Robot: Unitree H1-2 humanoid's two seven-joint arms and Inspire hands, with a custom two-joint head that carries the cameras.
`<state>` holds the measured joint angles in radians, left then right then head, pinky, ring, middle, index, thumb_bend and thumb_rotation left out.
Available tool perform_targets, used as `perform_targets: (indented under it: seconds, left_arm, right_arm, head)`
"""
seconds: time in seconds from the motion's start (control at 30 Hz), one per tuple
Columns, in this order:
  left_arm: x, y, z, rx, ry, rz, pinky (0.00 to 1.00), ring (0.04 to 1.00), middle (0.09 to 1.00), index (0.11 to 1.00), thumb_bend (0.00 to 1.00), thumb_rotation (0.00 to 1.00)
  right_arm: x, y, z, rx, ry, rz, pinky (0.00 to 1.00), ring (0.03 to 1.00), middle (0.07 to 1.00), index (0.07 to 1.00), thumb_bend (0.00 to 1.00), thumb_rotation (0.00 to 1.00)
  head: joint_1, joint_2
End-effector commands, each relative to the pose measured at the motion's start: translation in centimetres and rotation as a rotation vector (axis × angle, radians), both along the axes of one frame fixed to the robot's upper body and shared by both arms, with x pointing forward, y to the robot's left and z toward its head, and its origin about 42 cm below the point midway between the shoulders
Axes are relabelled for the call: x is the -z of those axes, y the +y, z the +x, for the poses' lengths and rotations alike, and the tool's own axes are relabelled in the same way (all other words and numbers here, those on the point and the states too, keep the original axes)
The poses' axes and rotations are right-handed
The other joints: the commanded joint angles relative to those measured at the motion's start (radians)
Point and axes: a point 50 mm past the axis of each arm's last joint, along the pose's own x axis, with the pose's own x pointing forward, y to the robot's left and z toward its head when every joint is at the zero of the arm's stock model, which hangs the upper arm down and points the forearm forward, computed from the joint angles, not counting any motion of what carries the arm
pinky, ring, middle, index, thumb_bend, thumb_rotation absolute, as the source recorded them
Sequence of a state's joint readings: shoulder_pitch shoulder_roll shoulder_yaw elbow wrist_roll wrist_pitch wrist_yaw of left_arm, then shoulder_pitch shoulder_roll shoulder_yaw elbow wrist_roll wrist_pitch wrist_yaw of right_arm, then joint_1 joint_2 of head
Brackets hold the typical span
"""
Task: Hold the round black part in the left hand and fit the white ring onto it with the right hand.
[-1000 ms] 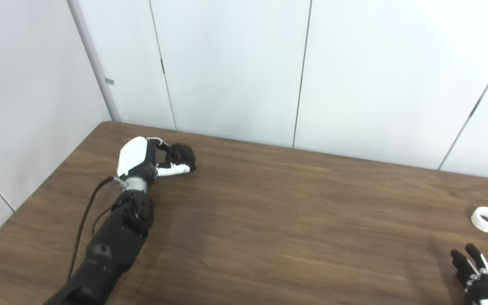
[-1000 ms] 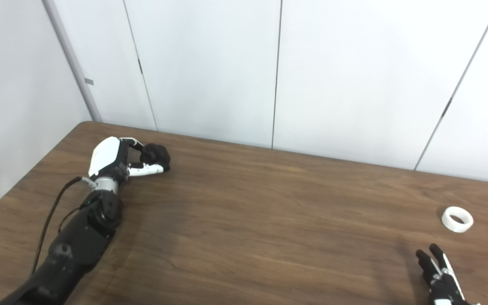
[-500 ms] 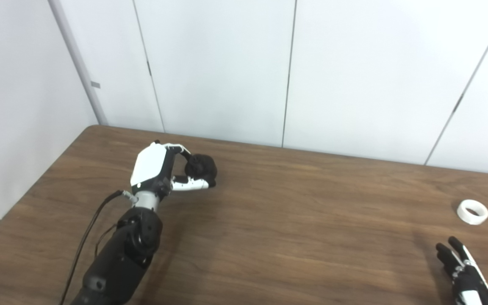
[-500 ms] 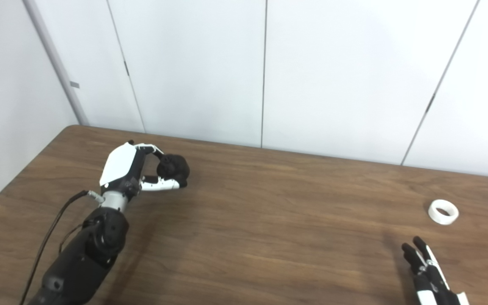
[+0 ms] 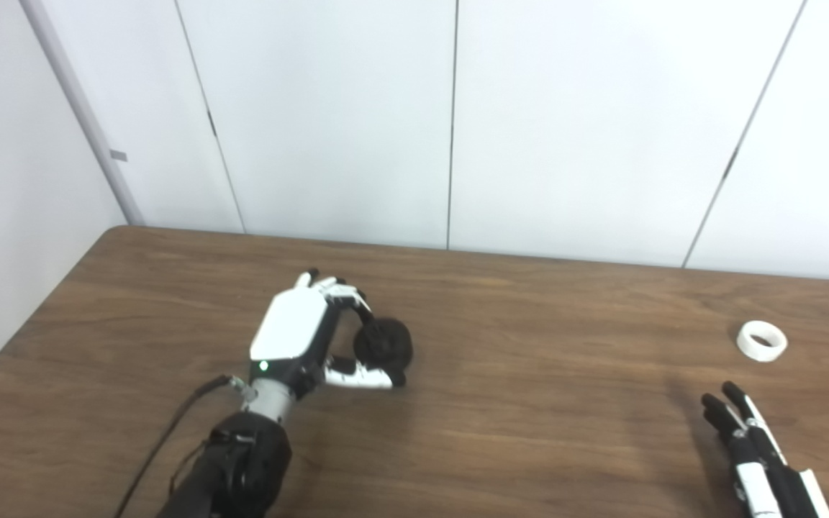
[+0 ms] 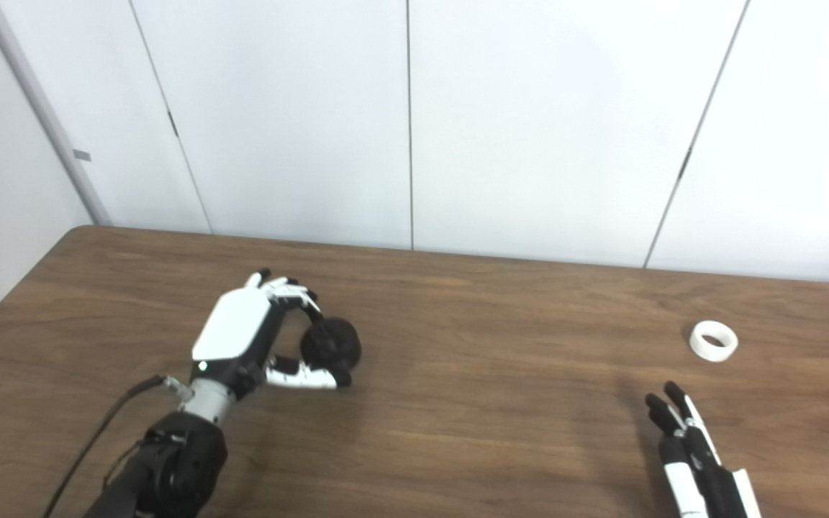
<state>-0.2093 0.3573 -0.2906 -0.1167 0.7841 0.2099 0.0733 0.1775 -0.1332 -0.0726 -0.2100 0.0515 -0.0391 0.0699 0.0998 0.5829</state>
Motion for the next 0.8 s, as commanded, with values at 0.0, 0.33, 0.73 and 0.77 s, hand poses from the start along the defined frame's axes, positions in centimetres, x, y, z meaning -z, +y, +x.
perform_targets:
  seconds: [0.0, 0.33, 0.73, 0.77]
  left_arm:
    - [-2.0, -1.1, -0.3, 0.052, -0.082, 0.022, 1.00, 0.918, 0.793, 0.484, 0.52, 0.05]
    - [0.0, -4.4, -3.8, 0.199, -0.031, -0.021, 1.00, 0.946, 0.810, 0.483, 0.52, 0.05]
    - [3.0, -7.1, -7.2, 0.257, 0.061, -0.069, 1.00, 0.943, 0.817, 0.484, 0.52, 0.05]
    - [3.2, -7.1, -7.3, 0.256, 0.068, -0.066, 1.00, 0.943, 0.817, 0.484, 0.52, 0.05]
  right_arm:
    - [-0.4, 1.2, 0.2, -0.009, -0.007, 0.021, 1.00, 0.924, 0.909, 0.945, 0.58, 0.86]
    - [-1.5, 3.1, 1.0, -0.007, -0.020, 0.027, 1.00, 0.945, 0.924, 0.947, 0.59, 0.89]
    - [-3.3, 4.8, 1.9, 0.001, -0.048, 0.038, 1.00, 0.942, 0.921, 0.954, 0.57, 0.91]
    - [-3.5, 4.9, 1.9, 0.005, -0.047, 0.035, 1.00, 0.941, 0.919, 0.952, 0.58, 0.91]
  head:
    - [-0.003, 0.003]
    - [-0.069, 0.027]
    - [-0.140, 0.063]
    - [-0.145, 0.066]
